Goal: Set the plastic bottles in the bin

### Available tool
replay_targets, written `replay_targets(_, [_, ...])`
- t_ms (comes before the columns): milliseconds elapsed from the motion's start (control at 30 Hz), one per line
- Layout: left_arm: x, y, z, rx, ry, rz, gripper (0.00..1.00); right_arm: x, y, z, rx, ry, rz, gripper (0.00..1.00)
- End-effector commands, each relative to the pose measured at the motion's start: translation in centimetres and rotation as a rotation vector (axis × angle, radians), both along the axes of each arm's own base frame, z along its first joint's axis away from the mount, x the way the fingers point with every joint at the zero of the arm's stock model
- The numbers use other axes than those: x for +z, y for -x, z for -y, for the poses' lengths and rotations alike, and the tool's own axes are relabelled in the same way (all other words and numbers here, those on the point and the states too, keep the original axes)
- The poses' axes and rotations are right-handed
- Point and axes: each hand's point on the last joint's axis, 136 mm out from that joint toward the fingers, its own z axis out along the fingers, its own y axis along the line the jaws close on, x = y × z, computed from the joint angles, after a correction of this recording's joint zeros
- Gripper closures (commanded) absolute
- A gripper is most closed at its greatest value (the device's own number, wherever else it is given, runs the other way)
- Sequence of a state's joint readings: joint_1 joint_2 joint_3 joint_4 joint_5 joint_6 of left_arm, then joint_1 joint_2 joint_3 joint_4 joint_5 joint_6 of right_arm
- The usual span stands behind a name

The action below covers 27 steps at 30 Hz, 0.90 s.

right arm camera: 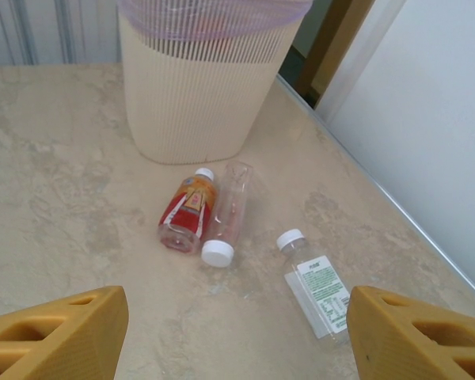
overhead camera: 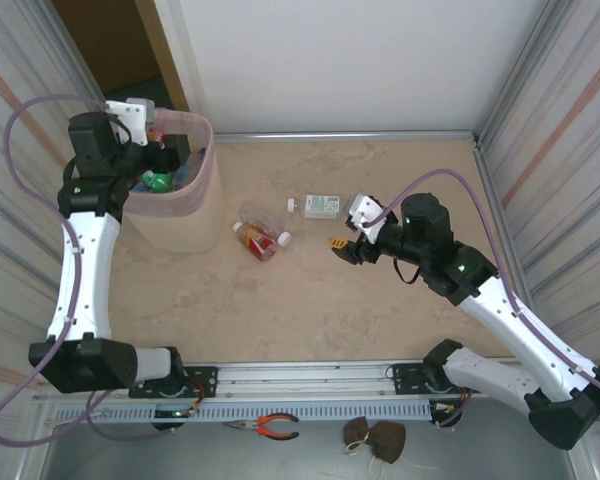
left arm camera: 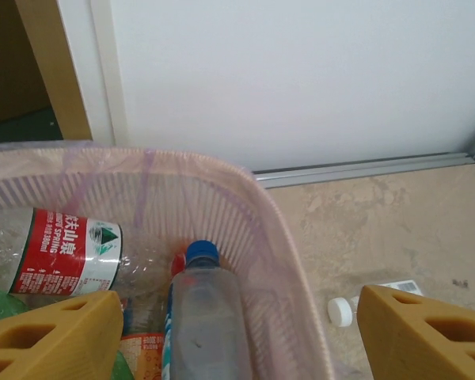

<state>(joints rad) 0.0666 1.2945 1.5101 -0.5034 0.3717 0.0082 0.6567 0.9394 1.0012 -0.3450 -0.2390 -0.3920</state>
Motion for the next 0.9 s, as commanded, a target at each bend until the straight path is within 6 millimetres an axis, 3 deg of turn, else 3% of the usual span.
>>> replay_targets(0, [0.4,0.4,0.4,-0.036,0.000,-0.008,0.24,1.1,0.2,-0.5,0.015,-0.031,0.002,0.28])
replay_targets(200, [-0.2,0.9,1.6,-0.094,0.055,-0.042,0.28,0.7,-1.0,-0.3,-0.045,-0.014,-0.024,0.27])
replay_targets(533, [-0.8,3.3,3.3,-0.172,0.102,-0.084,0.28,-4.5,-5.3,-1.1,-0.078,0.189,-0.130,0.26])
replay_targets(867, [-1.6,6.3,4.0,-0.193,0.124,-0.102,0.27,-10.6,-8.1,-6.5,0.026,0.230,-0.264,0.29])
